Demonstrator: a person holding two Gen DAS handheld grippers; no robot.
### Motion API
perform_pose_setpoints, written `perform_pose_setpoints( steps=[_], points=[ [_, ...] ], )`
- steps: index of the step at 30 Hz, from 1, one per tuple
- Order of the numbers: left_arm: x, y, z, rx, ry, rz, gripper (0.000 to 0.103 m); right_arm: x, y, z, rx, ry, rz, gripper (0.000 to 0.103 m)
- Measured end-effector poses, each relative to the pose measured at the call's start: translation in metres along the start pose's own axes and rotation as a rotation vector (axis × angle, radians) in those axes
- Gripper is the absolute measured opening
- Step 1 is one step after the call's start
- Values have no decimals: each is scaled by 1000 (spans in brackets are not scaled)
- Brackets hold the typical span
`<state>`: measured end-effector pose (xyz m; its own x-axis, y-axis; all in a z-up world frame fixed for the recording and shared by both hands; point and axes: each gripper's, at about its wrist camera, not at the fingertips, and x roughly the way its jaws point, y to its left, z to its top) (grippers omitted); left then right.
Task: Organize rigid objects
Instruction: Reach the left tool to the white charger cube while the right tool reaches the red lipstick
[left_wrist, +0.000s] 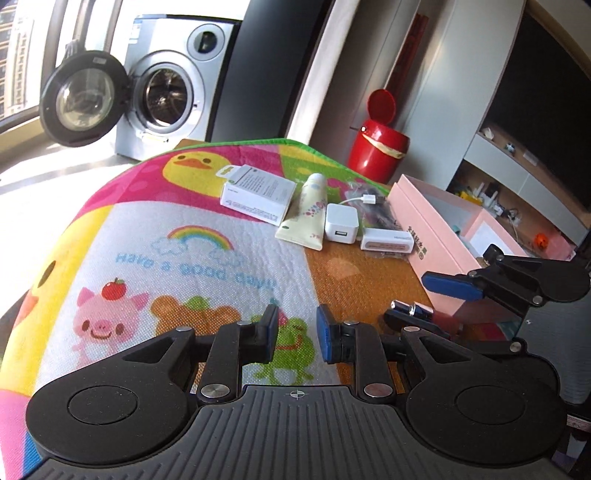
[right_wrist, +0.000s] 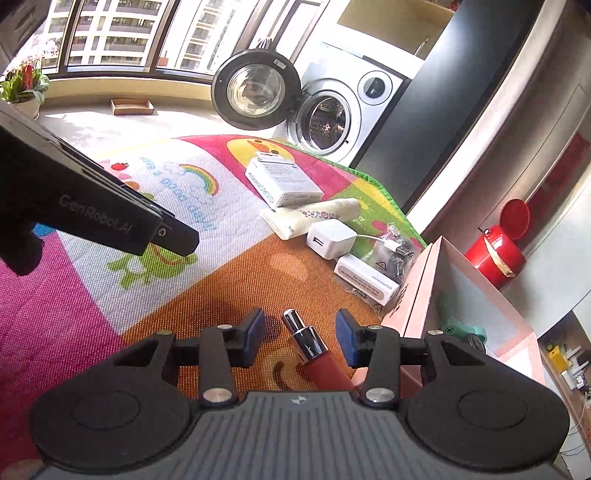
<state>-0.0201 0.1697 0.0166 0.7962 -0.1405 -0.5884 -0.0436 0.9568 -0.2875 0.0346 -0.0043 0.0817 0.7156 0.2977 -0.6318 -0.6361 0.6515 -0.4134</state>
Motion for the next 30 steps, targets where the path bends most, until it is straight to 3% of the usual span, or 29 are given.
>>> perform_pose_setpoints(
  steps=[3, 7, 12, 19, 21, 25, 30],
  points=[
    [-3, 8, -2, -9, -6, -5, 25, 18, -2, 6, 25, 42, -1, 40],
    [-4, 12, -3, -21, -7, -14, 25, 8, -3, -1, 67, 51, 27, 28],
    [1, 2, -3, 0, 3, -45, 25, -19, -1, -28, 82, 27, 22, 28],
    [19, -28, 1, 112, 5, -87, 25, -51, -8, -74, 110, -2, -33, 28],
    [28, -36, 9, 131, -7, -98, 25, -56, -13, -82, 149, -16, -32, 31],
    [53, -48, 37, 148, -35, -105, 25, -57, -23, -90, 229, -32, -39, 48],
    [100, -51, 83, 51, -49, -59, 25, -51, -47, -97, 369, -15, 10, 63]
  ],
)
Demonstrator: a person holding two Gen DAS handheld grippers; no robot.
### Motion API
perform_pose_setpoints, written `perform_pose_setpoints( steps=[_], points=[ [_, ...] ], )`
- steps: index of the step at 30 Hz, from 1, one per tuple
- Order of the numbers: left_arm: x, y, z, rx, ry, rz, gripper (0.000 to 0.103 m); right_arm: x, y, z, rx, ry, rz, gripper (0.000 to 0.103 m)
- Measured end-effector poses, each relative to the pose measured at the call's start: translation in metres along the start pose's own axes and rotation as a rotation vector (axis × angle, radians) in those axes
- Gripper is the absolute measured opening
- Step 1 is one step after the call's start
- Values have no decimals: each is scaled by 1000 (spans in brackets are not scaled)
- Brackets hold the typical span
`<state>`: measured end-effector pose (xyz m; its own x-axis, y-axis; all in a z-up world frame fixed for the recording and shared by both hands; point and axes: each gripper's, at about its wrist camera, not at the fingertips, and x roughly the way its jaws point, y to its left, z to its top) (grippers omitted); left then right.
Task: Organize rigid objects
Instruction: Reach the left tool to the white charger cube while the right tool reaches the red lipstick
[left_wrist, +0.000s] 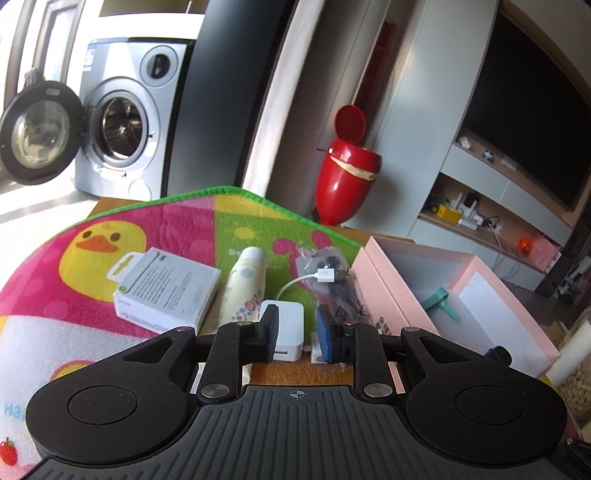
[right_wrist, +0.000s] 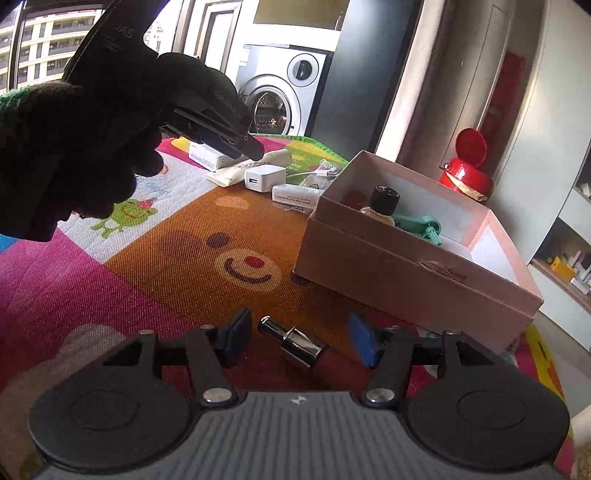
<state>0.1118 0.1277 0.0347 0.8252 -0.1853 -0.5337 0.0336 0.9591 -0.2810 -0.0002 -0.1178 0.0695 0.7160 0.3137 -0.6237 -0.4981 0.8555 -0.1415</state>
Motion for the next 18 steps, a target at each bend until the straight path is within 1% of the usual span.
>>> perform_pose_setpoints(
  steps=[2, 4, 5, 7, 8, 11, 13, 14, 18],
  points=[
    [24, 0, 10, -5, 38, 32, 25, 2, -8, 0, 50, 12, 23, 67],
    [44, -1, 13, 16, 73, 62, 25, 3, -14, -2, 101, 26, 35, 70],
    [47, -2, 11, 38, 48, 72, 25, 4, -17, -2, 118, 29, 37, 70],
    [51, -3, 8, 68, 69, 78, 25, 4, -19, -4, 140, 32, 39, 71],
    [51, -2, 6, 68, 78, 70, 25, 4, -20, -4, 145, 33, 43, 71],
    [38, 1, -3, 83, 82, 42, 26, 5, -21, -4, 155, 38, 53, 72],
    [26, 4, -11, 91, 108, 14, 25, 6, -23, -3, 164, 41, 60, 72],
    [20, 5, -16, 89, 120, -4, 27, 6, -24, -3, 168, 43, 62, 73],
    [-12, 5, -40, 118, 122, -41, 27, 6, -23, -4, 170, 44, 59, 74]
  ],
)
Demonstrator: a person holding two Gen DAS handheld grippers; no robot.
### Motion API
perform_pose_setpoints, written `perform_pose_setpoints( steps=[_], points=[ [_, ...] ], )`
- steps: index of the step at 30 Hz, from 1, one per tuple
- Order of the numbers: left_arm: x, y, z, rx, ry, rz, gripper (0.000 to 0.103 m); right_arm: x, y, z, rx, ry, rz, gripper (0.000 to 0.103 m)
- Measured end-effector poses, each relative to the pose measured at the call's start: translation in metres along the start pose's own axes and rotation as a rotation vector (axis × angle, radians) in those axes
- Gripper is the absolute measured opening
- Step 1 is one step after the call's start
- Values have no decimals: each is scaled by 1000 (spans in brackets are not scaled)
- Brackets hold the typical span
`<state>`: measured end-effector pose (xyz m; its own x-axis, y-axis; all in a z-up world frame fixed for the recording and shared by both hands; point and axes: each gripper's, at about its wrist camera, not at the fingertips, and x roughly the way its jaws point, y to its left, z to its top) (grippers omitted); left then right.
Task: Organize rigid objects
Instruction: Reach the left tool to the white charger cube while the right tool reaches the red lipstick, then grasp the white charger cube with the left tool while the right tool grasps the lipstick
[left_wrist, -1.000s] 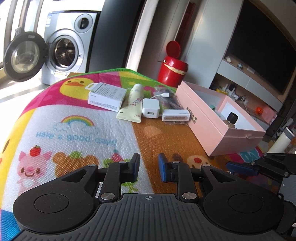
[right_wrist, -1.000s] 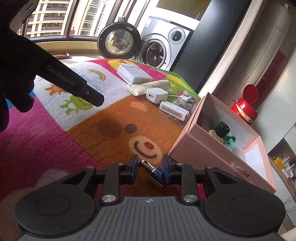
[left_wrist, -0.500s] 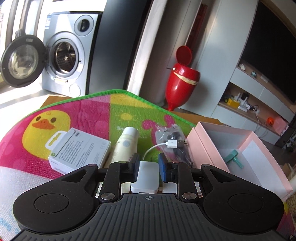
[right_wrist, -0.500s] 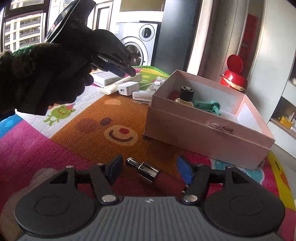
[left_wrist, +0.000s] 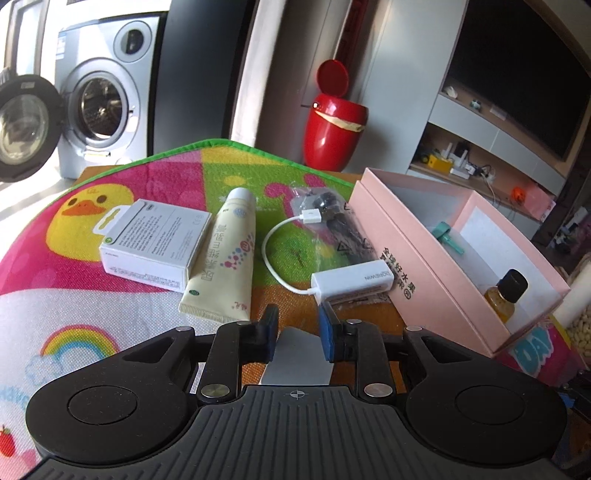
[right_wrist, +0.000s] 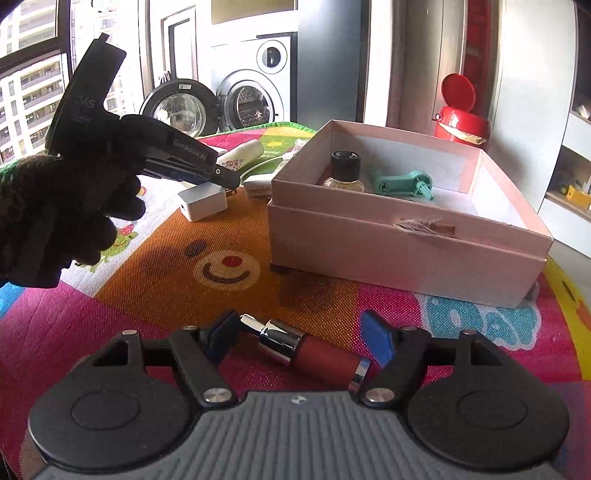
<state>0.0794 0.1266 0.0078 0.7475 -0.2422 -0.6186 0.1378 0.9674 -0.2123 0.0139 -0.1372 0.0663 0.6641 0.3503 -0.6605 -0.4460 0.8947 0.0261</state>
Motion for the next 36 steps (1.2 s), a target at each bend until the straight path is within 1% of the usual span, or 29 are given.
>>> perform_pose_setpoints(
  steps=[4, 6, 8, 11, 12, 13, 15, 17, 19, 20, 22, 24, 26, 29, 30, 32, 34, 36],
  points=[
    [-24, -9, -23, 61, -1, -35, 27, 2, 0, 1, 1, 2, -6, 75],
    [-35, -15, -33, 93, -6, -42, 27, 2, 0, 1, 2, 2, -8, 76],
    [-48, -20, -40, 121, -26, -24, 27, 2, 0, 2, 4, 3, -10, 76],
    [-70, -27, -48, 162, -77, 28, 27, 2, 0, 2, 5, 4, -15, 78],
    [-76, -28, -48, 169, -83, 29, 27, 2, 0, 2, 5, 4, -16, 78],
    [-81, -29, -50, 172, -81, 21, 27, 2, 0, 2, 6, 4, -17, 78],
    [-84, -32, -54, 194, -49, 4, 27, 2, 0, 2, 6, 4, -18, 78],
    [-82, -40, -63, 246, -29, 22, 28, 2, 0, 2, 5, 3, -19, 79],
    [-81, -47, -68, 302, -52, 48, 28, 2, 0, 2, 4, 2, -21, 79],
    [-80, -50, -70, 318, -58, 48, 29, 2, 0, 2, 3, 1, -23, 79],
    [-78, -56, -72, 330, -64, 14, 32, 1, 0, 2, 1, 0, -27, 79],
    [-76, -61, -74, 347, -58, -23, 42, 2, 1, 1, 0, -1, -29, 79],
    [-75, -66, -73, 370, -50, -41, 47, 2, 1, 1, 0, -1, -30, 79],
    [-75, -66, -72, 377, -42, -30, 47, 2, 1, 1, 1, -1, -30, 79],
    [-75, -65, -70, 368, -42, -16, 47, 2, 1, 1, 0, -1, -30, 79],
    [-77, -58, -65, 329, -63, 40, 46, 2, 1, 1, 0, -1, -29, 79],
    [-76, -51, -60, 300, -64, 70, 44, 2, 1, 1, 1, -1, -29, 79],
    [-69, -42, -54, 262, -8, 71, 44, 2, 1, 1, 1, -1, -29, 79]
  ],
)
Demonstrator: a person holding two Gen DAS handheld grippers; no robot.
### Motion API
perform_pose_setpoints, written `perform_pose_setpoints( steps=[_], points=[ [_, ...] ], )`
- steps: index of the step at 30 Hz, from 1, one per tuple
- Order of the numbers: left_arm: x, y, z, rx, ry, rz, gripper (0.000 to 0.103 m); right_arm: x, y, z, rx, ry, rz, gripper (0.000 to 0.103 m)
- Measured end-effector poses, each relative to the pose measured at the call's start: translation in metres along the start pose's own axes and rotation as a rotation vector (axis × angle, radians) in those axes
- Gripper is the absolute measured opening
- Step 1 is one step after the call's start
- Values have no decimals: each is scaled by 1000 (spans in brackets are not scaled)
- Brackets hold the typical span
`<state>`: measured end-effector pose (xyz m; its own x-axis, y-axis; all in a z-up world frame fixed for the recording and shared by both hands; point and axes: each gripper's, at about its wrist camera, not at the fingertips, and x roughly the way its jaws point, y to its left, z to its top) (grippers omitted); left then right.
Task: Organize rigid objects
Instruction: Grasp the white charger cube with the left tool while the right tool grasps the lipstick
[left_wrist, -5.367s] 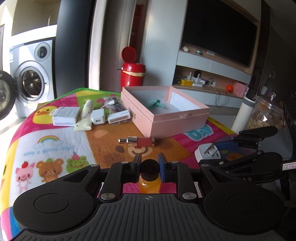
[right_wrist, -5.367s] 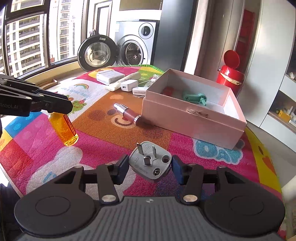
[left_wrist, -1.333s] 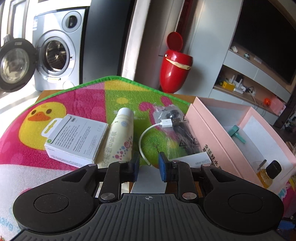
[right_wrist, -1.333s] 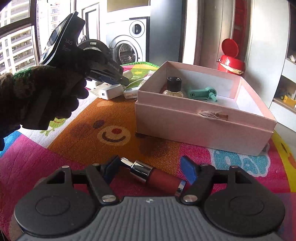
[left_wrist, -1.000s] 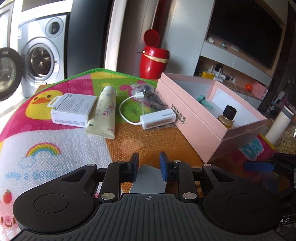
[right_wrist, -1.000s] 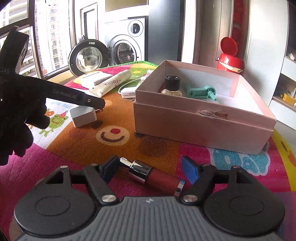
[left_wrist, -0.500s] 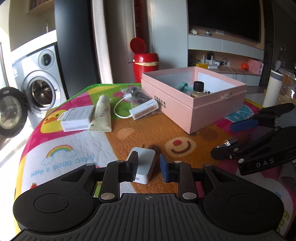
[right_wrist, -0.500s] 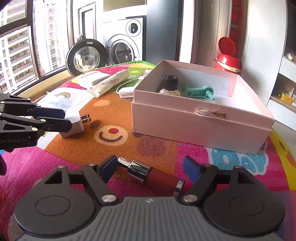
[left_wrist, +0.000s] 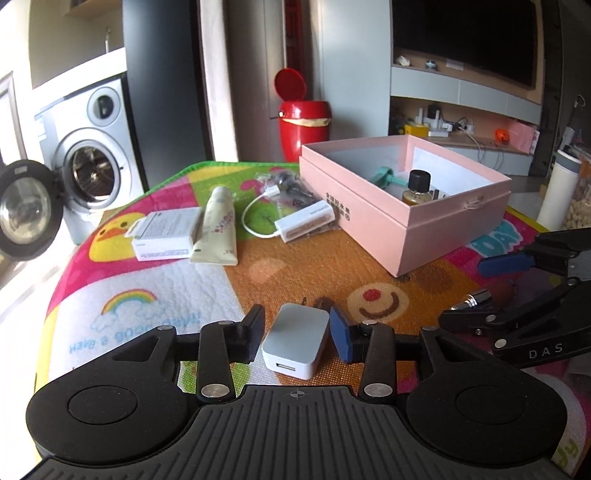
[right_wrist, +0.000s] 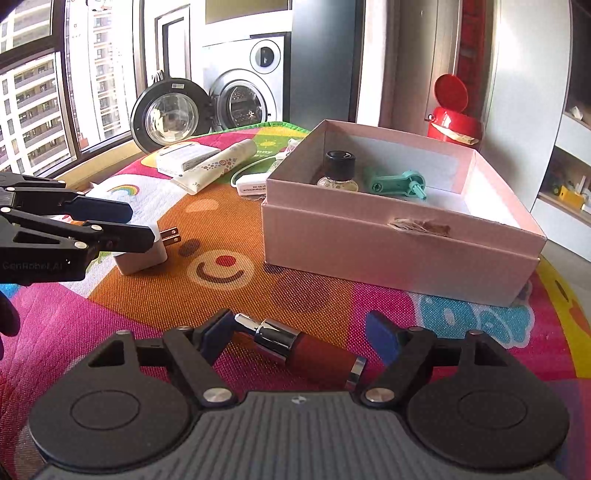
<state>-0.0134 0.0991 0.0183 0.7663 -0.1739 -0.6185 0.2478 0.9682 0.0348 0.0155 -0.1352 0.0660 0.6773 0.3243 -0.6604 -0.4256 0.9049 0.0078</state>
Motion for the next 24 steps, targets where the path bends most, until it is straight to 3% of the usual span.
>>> perform_pose_setpoints(
  steps=[3, 9, 12, 16, 21, 23, 24],
  points=[
    [10, 4, 0, -25, 52, -20, 44, 0, 0, 0, 0, 0, 0, 79],
    [21, 4, -2, -59, 63, -6, 44, -1, 0, 0, -3, -5, 3, 79],
    [22, 5, -2, -102, 66, -3, 44, -7, 8, -1, -73, -37, 26, 75],
    [18, 1, -9, -103, 26, 12, 44, -12, 34, -5, -344, -50, -21, 49],
    [14, -3, -15, -80, -17, 24, 42, -10, 37, 2, -419, -15, 2, 43],
    [11, -4, -16, -72, -18, 25, 38, -9, 38, 5, -437, 16, -9, 25],
    [9, -5, -17, -66, -17, 23, 38, -10, 38, 6, -441, 25, -15, 24]
  ],
)
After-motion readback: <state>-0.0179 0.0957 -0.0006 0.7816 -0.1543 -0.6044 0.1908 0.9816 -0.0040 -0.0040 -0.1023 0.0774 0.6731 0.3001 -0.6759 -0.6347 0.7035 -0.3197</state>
